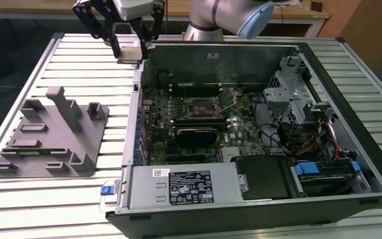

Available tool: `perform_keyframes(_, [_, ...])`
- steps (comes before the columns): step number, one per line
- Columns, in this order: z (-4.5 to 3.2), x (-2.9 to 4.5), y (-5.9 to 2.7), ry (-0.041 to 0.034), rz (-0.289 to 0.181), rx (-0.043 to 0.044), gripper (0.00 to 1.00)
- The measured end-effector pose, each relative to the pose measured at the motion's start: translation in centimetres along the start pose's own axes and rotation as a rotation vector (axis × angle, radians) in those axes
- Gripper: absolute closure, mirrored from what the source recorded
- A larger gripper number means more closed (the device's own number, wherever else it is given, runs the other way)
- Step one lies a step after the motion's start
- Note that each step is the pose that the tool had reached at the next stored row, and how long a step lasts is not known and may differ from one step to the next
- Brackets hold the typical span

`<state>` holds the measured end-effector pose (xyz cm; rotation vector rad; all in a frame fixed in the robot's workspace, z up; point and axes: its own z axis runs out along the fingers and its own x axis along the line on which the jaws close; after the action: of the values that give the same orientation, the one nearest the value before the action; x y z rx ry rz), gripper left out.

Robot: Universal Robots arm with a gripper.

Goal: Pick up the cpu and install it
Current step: 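Pick up the cpu and move it towards the insertion slot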

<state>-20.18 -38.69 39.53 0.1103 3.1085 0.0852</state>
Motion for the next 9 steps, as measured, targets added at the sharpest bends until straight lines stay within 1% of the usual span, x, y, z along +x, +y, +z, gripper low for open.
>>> perform_keyframes(9, [0.05,-1.26,0.18,0.0000,0.000,0.0000,0.45])
